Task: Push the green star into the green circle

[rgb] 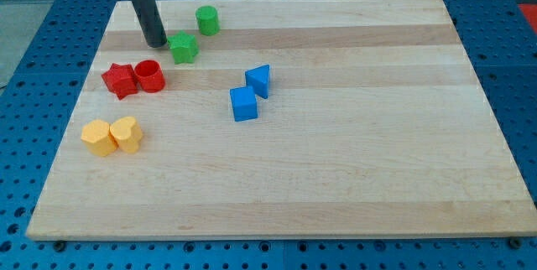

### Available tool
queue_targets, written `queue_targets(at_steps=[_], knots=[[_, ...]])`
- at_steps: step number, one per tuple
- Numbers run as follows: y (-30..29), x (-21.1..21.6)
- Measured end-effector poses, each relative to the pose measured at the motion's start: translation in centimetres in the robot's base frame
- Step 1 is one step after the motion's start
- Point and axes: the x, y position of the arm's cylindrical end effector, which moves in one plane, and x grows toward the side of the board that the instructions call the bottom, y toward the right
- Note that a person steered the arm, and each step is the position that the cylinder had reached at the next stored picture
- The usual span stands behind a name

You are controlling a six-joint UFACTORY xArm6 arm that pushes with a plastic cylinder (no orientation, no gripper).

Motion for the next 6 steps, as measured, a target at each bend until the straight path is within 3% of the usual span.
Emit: queue_targets(at_steps=[1,2,4,6], knots=[[-2.6,2.8],[3.0,5.3],[3.8,-0.8],[-9.7,2.4]])
